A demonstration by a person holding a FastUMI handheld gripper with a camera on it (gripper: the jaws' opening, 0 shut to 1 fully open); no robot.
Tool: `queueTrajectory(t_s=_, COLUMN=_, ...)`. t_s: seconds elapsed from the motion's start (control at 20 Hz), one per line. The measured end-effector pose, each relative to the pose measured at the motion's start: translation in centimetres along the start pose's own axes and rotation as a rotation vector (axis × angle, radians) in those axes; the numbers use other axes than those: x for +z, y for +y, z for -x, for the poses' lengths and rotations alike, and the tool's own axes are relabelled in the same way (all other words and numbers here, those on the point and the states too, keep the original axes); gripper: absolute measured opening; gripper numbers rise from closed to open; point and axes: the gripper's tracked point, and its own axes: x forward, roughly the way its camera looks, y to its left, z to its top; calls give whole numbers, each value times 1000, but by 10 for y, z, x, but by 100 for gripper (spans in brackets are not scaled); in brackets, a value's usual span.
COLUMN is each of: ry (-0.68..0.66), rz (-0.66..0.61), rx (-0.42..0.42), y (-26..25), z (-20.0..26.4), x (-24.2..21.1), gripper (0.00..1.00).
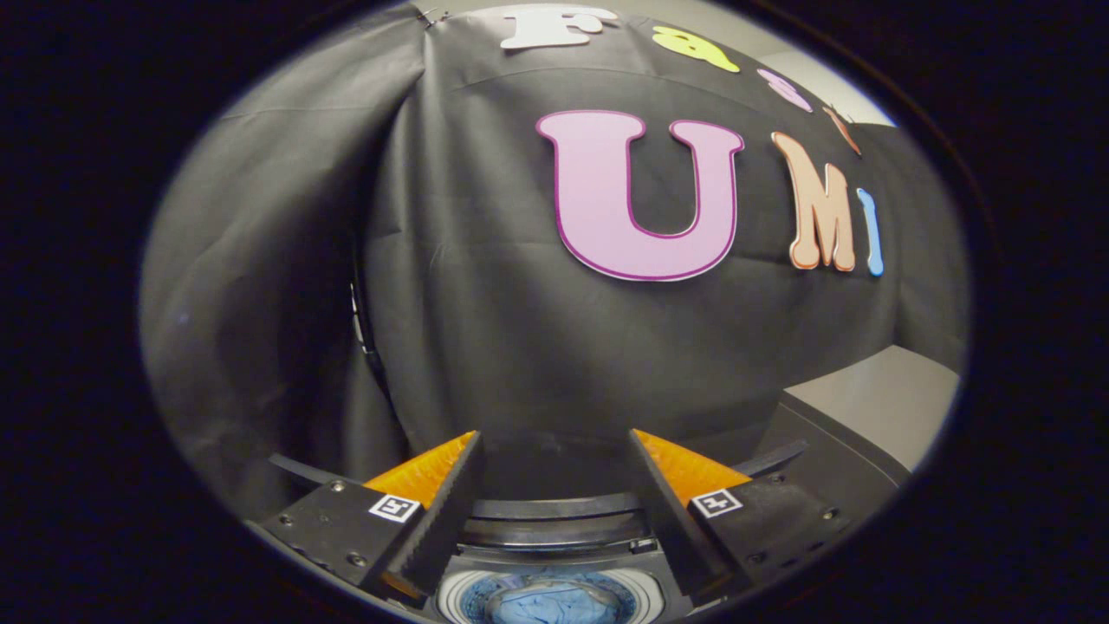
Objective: Put the clothes into the washing machine and then close the washing machine lid.
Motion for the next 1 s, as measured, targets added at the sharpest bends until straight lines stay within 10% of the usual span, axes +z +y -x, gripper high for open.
queueTrajectory(t_s=1.0, ry=14, rz=-11, rx=38, y=1, z=32, x=-23, gripper=98)
